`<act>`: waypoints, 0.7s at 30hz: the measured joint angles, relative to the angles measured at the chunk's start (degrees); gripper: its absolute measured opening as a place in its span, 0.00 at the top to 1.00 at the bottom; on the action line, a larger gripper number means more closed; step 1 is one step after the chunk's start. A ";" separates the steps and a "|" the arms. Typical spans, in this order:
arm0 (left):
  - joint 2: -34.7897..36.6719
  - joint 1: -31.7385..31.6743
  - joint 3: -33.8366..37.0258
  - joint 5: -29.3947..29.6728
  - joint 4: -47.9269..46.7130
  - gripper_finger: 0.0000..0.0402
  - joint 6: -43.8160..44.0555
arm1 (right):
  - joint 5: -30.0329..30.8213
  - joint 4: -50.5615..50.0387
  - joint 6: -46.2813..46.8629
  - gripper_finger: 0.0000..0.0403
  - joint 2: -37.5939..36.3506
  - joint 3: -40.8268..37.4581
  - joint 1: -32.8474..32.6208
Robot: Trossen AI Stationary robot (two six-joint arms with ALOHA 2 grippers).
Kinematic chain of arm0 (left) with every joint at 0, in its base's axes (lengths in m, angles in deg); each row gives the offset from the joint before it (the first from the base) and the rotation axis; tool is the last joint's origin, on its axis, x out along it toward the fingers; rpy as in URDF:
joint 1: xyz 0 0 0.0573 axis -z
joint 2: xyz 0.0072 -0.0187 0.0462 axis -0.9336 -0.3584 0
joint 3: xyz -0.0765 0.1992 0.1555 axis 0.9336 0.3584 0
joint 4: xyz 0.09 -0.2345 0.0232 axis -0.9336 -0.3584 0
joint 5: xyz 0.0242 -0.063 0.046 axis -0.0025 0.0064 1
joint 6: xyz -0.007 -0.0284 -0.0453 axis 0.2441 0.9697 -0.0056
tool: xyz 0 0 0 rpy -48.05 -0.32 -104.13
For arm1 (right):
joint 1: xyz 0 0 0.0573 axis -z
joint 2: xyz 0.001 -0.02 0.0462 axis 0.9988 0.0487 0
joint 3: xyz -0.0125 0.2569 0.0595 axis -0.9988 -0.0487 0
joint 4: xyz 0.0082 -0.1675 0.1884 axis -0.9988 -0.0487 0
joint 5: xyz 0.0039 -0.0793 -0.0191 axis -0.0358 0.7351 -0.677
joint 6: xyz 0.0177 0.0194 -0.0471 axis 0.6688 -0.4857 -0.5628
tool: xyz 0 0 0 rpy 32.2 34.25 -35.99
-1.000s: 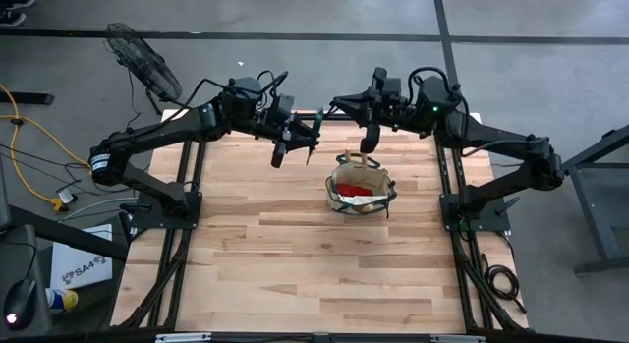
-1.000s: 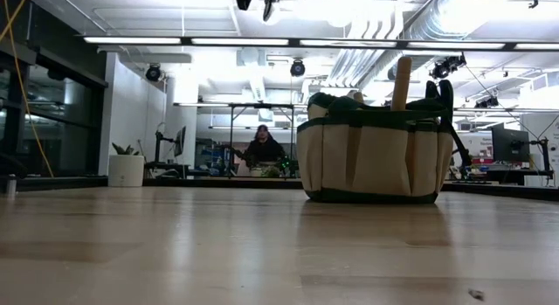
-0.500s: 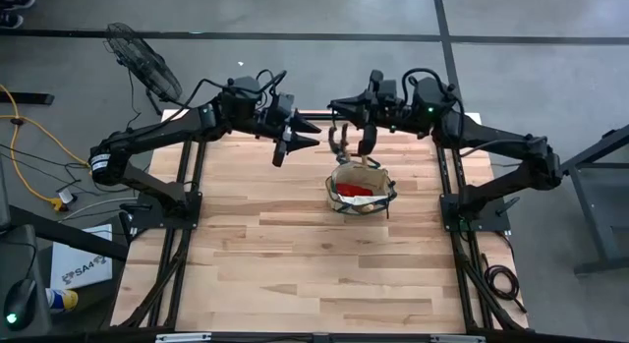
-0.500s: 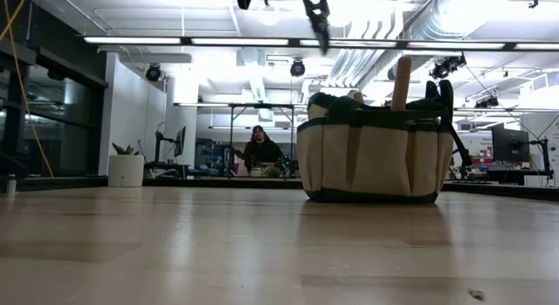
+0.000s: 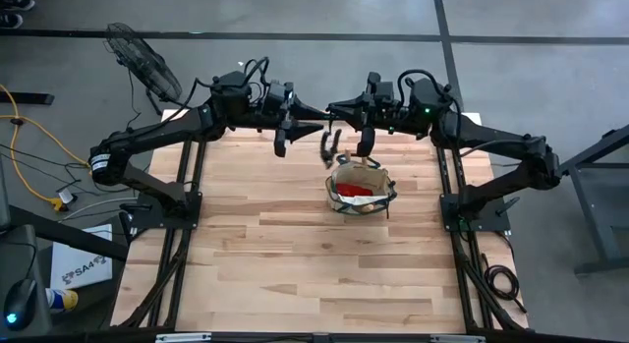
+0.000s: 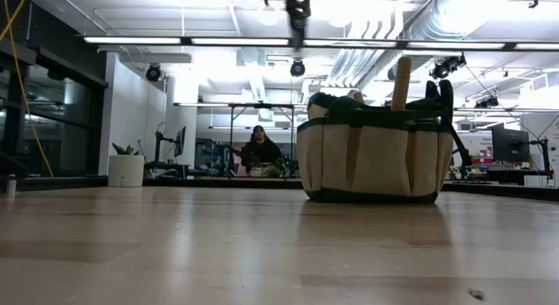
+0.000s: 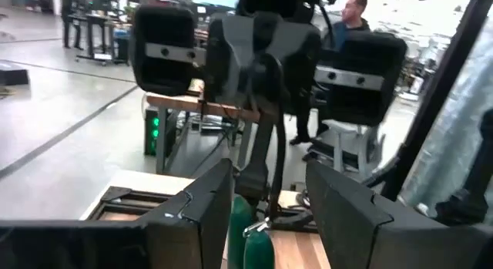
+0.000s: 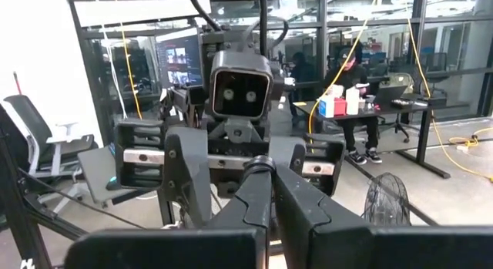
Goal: Pick & Place Garden tools in Gardening bag
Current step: Put the shear scissors into the gardening bag
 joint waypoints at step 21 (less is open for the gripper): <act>-2.60 2.24 -0.04 1.52 5.36 0.59 1.45 | 0.13 2.69 0.55 0.99 2.00 0.00 -0.11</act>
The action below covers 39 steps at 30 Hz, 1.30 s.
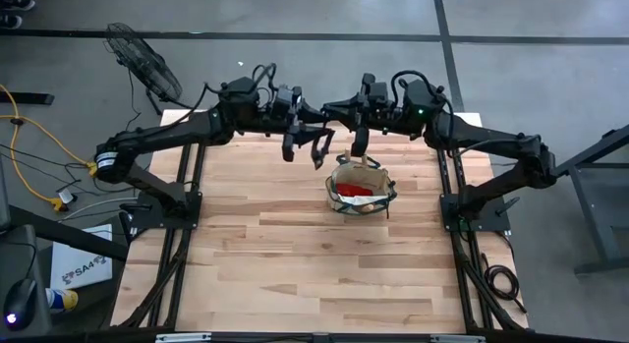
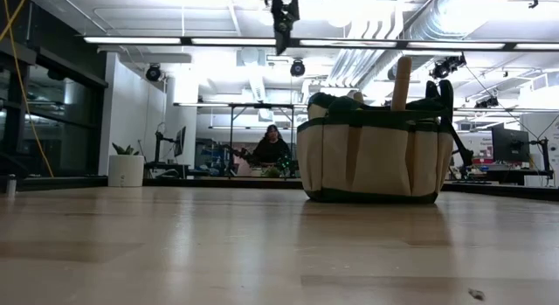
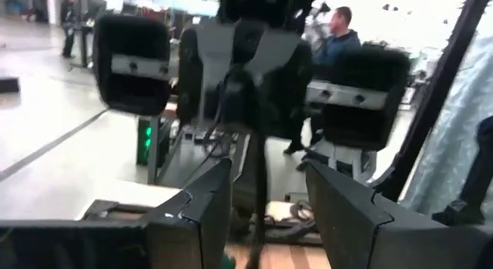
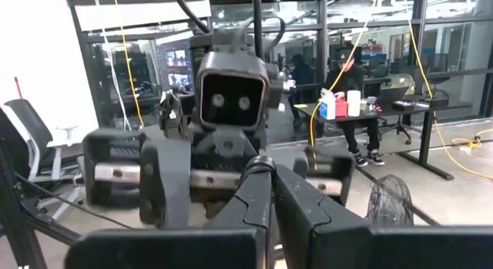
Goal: Pick & Place Garden tools in Gardening bag
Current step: Put the shear scissors into the gardening bag
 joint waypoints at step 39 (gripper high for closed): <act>0.00 -0.01 0.04 -0.64 0.86 1.00 1.35 | -0.24 -1.83 0.41 0.99 0.02 0.00 0.00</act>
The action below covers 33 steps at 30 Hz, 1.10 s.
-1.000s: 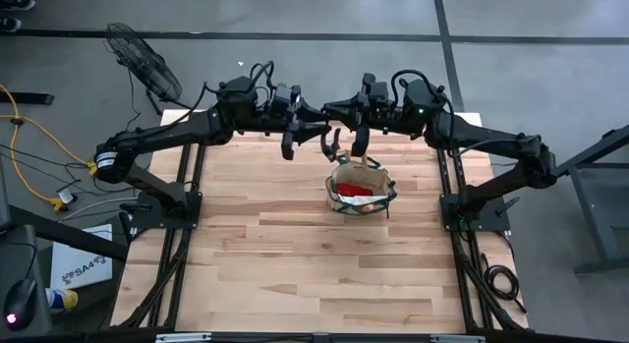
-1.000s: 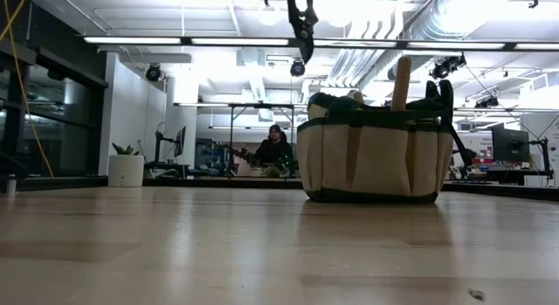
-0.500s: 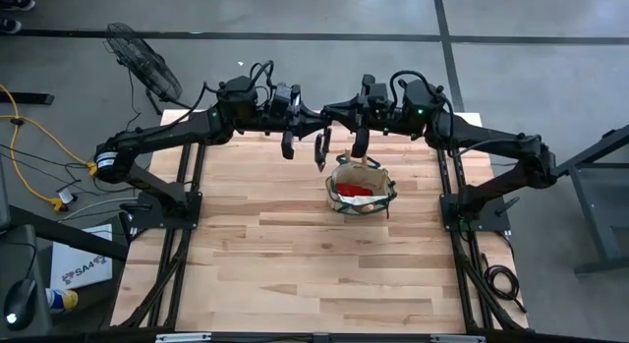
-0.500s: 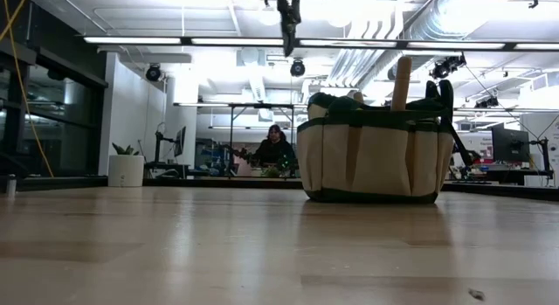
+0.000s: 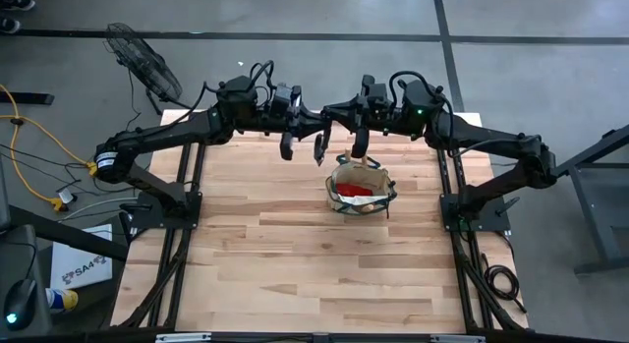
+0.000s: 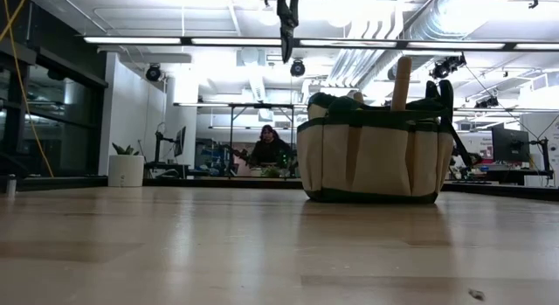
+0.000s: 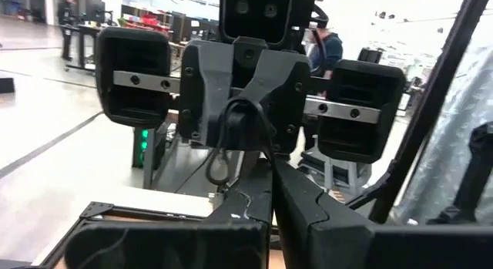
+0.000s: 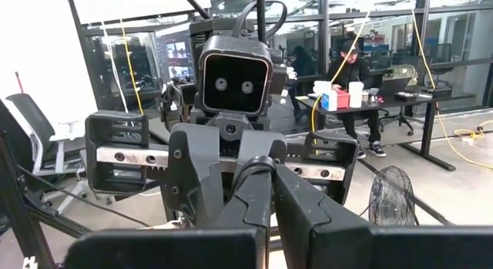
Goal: Pick & Place Garden tools in Gardening bag
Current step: Put the shear scissors into the gardening bag
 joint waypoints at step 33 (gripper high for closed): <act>0.61 0.02 0.00 3.34 -5.30 1.00 -0.66 | 2.45 -5.98 2.14 0.53 -1.96 0.02 0.04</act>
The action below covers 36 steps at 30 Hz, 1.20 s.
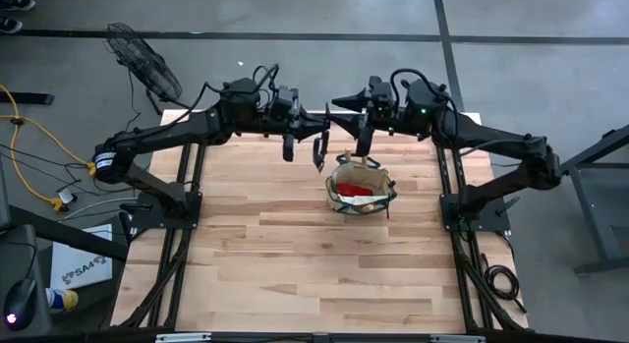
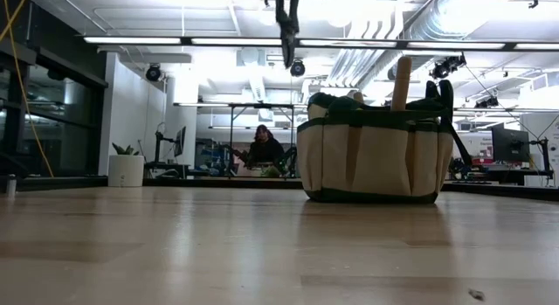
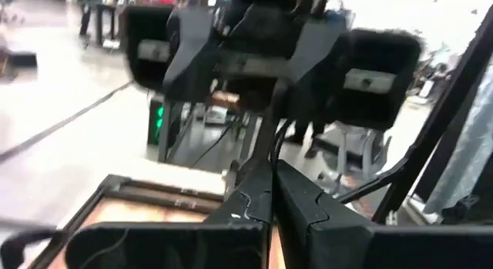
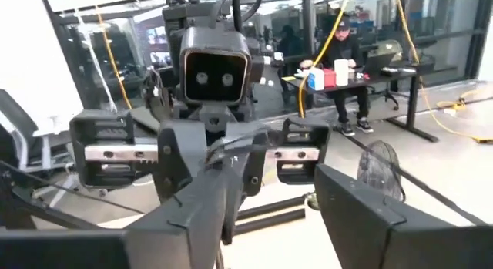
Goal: Pick & Place Garden tools in Gardening bag
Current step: Put the shear scissors into the gardening bag
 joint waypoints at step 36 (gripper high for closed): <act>3.74 0.01 0.01 6.10 -25.45 1.00 -8.45 | 5.63 -19.42 6.79 0.50 -7.15 0.00 -0.04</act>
